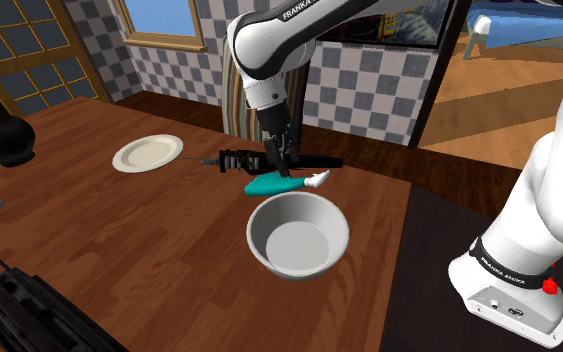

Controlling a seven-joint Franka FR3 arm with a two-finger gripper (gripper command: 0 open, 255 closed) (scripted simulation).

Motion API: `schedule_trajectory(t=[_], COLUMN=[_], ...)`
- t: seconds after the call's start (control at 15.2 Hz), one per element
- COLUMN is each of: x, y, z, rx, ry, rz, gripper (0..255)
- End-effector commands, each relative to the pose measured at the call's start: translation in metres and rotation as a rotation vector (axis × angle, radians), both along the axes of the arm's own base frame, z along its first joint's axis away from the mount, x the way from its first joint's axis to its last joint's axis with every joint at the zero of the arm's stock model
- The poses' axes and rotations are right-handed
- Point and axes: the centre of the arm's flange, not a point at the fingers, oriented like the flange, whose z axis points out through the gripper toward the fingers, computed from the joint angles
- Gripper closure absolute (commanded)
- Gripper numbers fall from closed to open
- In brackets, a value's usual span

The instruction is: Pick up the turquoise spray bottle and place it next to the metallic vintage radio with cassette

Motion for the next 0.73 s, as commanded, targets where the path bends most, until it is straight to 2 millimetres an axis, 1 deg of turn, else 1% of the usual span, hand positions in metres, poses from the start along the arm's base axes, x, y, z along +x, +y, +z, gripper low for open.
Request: schedule_trajectory(t=[0.0, 0.26, 0.33, 0.66], x=[-0.002, -0.011, -0.015, -0.015], y=[0.002, 0.003, 0.004, 0.004], z=[-0.009, -0.028, -0.036, -0.036], rx=[0.003, 0.003, 0.003, 0.003], ry=[0.004, 0.004, 0.004, 0.004], rz=[0.007, 0.007, 0.007, 0.007], gripper=[0, 0, 0, 0])
